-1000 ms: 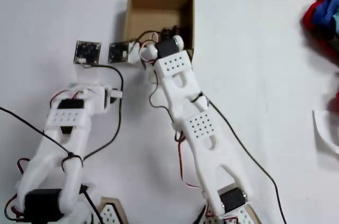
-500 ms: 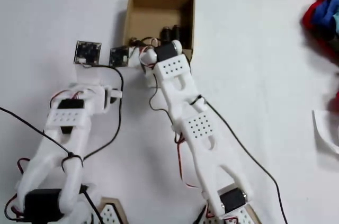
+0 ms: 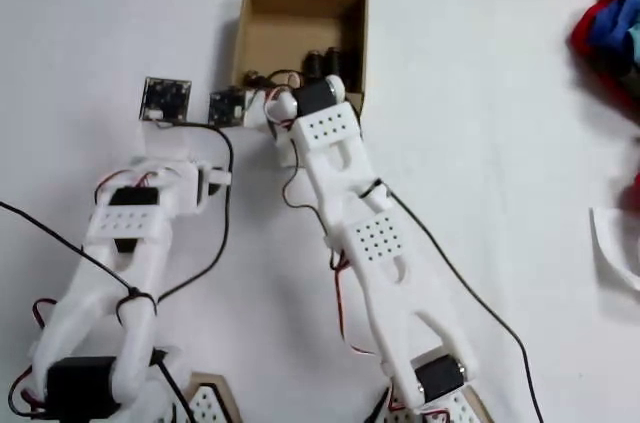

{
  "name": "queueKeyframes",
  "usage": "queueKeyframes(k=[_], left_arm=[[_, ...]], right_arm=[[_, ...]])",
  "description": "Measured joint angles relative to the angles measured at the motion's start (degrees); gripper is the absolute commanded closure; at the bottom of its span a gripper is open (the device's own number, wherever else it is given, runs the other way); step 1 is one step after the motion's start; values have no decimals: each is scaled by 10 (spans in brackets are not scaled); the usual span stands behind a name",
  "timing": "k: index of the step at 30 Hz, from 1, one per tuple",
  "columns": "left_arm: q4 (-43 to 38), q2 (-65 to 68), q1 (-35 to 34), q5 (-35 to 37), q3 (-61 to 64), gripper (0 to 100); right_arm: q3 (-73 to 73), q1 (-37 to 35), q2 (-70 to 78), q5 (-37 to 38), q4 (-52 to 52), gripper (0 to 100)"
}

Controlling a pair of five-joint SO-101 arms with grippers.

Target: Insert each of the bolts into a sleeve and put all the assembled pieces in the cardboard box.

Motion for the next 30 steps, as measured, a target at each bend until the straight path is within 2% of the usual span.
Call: queueKeyframes(k=[3,8,12,30], left_arm=[[0,0,0,0,0,754],[0,0,0,0,0,754],[0,0,0,0,0,754],[0,0,0,0,0,754]], right_arm=[[0,0,0,0,0,707],[0,0,-10,1,2,807],[3,3,-17,1,7,751],[3,3,-11,1,-2,762]])
